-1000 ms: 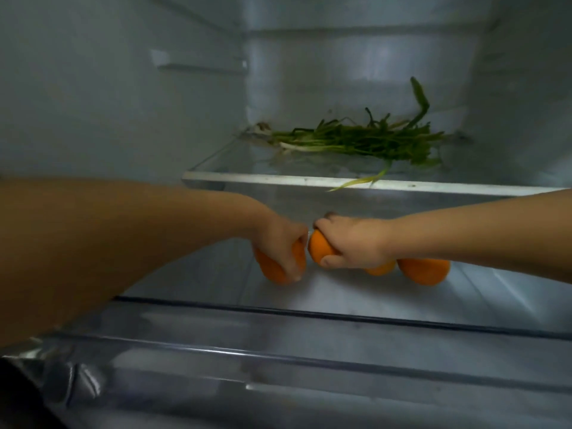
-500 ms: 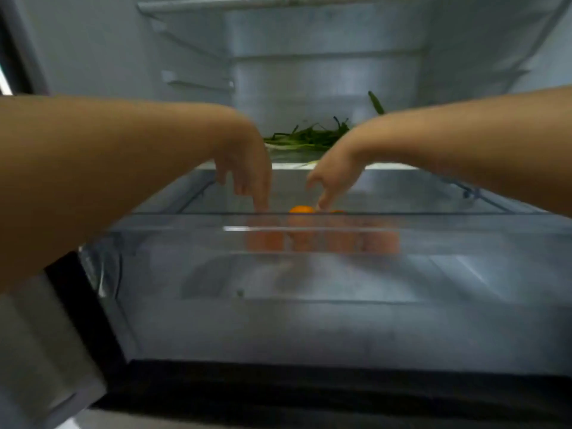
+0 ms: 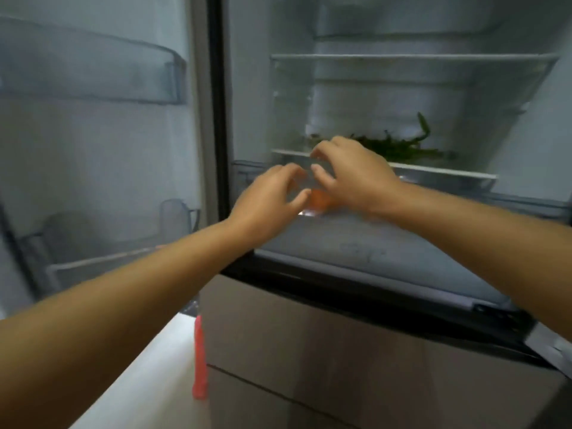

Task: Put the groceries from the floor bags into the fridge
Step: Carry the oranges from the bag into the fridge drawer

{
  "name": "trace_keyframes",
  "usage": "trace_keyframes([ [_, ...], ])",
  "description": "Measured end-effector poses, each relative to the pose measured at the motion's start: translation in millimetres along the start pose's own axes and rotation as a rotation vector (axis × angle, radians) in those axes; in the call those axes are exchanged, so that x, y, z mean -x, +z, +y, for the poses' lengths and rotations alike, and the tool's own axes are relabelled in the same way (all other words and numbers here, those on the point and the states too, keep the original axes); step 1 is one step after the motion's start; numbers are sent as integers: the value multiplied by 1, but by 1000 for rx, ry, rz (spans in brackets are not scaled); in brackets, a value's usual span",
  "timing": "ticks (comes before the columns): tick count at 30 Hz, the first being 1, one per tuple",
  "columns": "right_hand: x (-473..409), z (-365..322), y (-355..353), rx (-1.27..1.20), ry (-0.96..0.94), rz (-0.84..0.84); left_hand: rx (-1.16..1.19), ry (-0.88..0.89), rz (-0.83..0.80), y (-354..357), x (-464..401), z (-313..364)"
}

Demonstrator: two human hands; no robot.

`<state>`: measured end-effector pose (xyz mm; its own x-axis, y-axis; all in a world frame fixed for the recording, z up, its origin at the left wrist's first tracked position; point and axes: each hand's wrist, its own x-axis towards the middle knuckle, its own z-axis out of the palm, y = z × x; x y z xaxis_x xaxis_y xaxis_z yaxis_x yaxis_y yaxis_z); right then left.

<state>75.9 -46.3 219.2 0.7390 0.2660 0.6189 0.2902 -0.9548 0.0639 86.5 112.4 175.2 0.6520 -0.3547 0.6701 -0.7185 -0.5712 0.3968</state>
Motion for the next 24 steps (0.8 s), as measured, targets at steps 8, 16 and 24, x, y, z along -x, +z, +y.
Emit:
trace_keyframes([
  [8,139,-145,106,-180,-300,-59,-44,-351,-43,-53,222,-52],
  [16,247,-425,187,-396,-523,-432,-344,-965,-279,-179,528,-101],
  [24,296,-659,182,-530,-670,-662,-470,-1375,-120,-354,731,-97],
])
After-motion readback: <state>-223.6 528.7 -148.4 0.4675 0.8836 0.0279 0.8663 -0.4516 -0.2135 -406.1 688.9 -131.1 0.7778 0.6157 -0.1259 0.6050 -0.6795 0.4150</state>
